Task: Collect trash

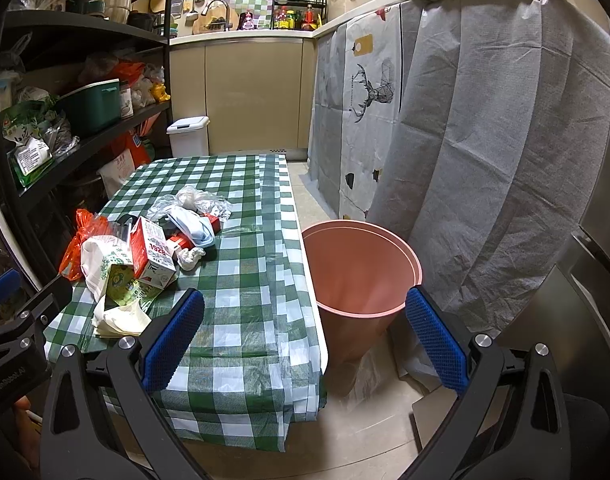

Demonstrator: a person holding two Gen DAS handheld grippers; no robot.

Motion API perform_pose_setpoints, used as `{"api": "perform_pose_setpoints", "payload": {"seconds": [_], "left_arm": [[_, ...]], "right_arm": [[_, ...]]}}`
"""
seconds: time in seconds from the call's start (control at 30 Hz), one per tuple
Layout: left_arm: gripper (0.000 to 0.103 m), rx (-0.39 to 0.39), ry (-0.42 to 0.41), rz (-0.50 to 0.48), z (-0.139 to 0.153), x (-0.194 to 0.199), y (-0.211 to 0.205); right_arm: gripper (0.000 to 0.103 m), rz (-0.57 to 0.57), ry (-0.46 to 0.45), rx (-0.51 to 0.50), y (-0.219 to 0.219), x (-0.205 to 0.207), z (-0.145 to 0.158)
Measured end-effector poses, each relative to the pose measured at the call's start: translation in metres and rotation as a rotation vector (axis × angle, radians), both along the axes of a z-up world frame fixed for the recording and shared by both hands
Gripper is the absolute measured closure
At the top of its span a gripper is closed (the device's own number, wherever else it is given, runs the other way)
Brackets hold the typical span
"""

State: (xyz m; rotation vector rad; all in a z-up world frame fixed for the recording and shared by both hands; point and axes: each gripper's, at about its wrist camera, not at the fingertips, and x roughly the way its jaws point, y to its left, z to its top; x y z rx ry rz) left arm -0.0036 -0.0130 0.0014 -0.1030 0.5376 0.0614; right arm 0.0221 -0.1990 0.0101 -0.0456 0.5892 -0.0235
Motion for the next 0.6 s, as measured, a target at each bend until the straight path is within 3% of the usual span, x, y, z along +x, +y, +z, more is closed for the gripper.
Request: {"api": "perform_pose_setpoints", "payload": {"seconds": [0.6], "left_arm": [[0.008,-0.002,-0.004,-0.004,0.0019,-0.0014,-0.0015]], "right_arm": [[0.005,-0.001,-0.003,-0.002,0.0003,-0.0006,0.0001]]}}
